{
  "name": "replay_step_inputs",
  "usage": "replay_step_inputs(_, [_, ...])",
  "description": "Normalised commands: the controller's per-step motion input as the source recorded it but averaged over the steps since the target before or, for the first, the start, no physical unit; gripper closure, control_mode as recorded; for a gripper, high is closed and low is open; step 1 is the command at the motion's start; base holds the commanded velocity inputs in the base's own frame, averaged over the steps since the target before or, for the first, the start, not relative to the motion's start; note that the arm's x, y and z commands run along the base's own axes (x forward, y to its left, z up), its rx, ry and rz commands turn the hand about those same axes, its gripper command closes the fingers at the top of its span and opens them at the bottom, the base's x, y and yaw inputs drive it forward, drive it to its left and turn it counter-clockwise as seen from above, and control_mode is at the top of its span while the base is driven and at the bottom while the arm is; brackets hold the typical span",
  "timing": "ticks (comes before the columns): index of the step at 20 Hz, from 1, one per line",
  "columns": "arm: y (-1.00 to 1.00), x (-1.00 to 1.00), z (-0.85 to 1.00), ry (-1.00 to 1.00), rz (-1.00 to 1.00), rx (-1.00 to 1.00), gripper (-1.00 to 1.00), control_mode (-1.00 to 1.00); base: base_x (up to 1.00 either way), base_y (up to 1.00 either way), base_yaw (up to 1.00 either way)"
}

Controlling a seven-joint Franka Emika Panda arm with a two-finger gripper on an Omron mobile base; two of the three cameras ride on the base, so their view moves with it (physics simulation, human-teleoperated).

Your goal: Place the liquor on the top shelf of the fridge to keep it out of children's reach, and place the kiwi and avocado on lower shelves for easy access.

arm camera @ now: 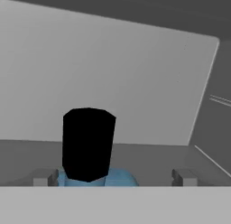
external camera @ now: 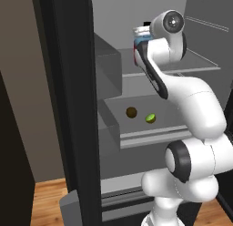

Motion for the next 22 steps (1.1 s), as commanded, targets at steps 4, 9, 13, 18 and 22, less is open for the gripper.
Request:
replay_step_inputs(4, [0.01, -0.08, 0.00, 0.05, -0.04, 0.00, -1.00, -1.00, 0.00, 0.00, 0.00])
replay_step_inputs(9, [0.12, -0.18, -0.02, 0.00, -0.03, 0.00, -1.00, -1.00, 0.00, 0.00, 0.00])
replay_step_inputs(13, [0.22, -0.20, -0.18, 0.00, -0.01, 0.03, -1.00, -1.00, 0.00, 0.00, 0.00])
replay_step_inputs(18, [0.20, -0.06, -0.32, 0.00, -0.02, 0.08, -1.00, -1.00, 0.00, 0.00, 0.00])
replay_step_inputs(22, [0.09, -0.08, -0.11, 0.00, -0.04, 0.11, -1.00, -1.00, 0.00, 0.00, 0.00])
